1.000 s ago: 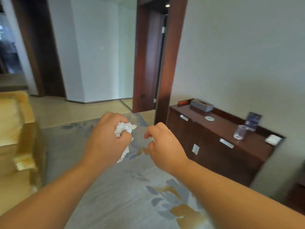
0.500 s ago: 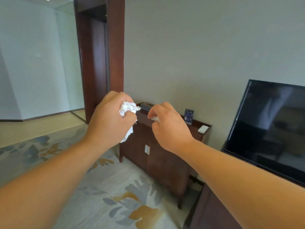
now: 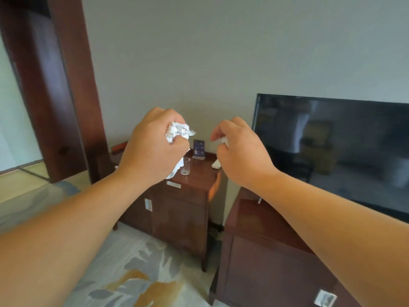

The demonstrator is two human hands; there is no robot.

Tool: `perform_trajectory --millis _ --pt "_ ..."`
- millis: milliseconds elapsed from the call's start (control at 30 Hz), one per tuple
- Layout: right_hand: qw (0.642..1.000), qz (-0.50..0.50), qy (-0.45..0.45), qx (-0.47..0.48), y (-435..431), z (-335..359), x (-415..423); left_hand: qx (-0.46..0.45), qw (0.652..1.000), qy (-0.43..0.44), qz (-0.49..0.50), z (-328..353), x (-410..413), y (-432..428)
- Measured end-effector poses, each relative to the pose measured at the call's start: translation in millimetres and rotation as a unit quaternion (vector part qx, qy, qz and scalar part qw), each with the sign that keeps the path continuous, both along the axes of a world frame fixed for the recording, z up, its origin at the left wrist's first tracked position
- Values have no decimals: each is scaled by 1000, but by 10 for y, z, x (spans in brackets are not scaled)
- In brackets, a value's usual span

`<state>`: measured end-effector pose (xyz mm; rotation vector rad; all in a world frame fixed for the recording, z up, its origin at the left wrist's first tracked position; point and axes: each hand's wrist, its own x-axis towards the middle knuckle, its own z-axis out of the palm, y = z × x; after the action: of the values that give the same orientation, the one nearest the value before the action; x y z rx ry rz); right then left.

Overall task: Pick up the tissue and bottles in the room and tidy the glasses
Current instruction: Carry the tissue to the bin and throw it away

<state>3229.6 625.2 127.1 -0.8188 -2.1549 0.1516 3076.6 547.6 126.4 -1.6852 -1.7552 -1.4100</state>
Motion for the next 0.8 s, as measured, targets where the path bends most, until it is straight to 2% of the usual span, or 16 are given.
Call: perform_trajectory --millis 233,467,667,800 --pt "989 -150 1 -2 -117 -26 516 3 987 15 -160 -15 434 426" --pt "949 -313 -23 -11 -560 -138 1147 -18 941 1 -337 -174 1086 533" --pt "908 -416 -25 -27 -1113 -301 1860 -60 899 -22 -433 -402 1831 289" --pt "893 -449 -1 -18 -1341 -309 2316 -61 884 -25 -463 -418 2324 96"
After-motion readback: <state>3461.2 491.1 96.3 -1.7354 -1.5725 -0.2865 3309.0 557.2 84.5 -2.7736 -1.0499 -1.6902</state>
